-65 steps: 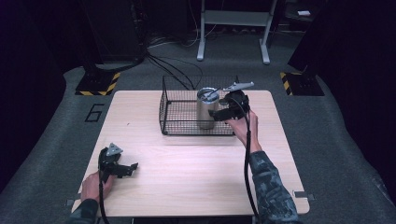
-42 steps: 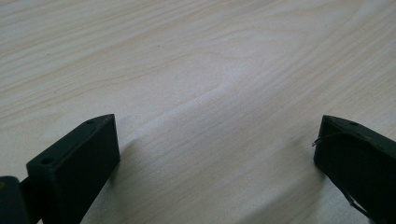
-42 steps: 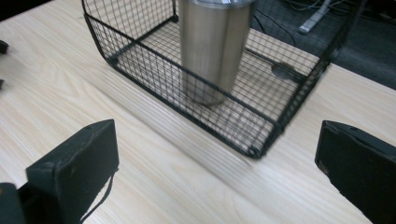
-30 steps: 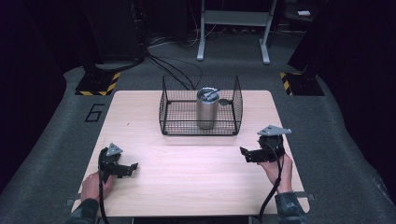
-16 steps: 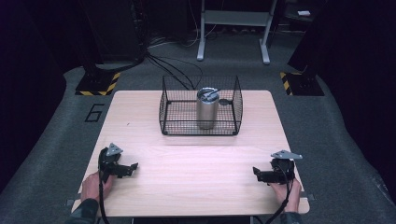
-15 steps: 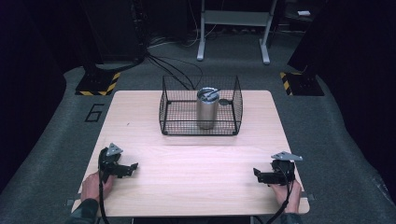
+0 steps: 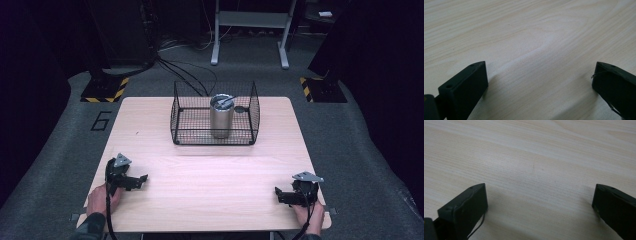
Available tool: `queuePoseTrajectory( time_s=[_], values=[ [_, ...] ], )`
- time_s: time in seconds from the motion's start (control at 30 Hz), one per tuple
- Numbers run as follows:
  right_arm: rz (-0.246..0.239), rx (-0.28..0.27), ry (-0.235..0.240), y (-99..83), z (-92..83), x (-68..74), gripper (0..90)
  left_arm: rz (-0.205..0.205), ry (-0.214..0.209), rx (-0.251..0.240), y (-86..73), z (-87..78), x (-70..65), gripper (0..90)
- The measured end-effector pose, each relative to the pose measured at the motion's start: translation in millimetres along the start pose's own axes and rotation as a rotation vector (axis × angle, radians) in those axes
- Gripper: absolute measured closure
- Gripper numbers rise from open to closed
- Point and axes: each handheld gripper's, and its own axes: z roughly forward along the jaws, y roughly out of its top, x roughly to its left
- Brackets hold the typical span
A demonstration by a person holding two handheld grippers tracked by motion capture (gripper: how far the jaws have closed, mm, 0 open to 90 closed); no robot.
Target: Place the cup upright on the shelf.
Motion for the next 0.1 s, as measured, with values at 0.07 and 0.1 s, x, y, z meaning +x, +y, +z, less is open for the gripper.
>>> queuePoseTrajectory(
  time_s=[0.07, 0.1],
  values=[
    [0.000, 0.002, 0.002, 0.1, 0.1, -0.3, 0.0, 0.004, -0.001, -0.002, 0.1, 0.2, 0.4, 0.0],
    [-0.005, 0.008, 0.006, 0.7, 0.5, -0.9, 0.0, 0.004, -0.001, -0.002, 0.1, 0.2, 0.4, 0.0]
  ],
)
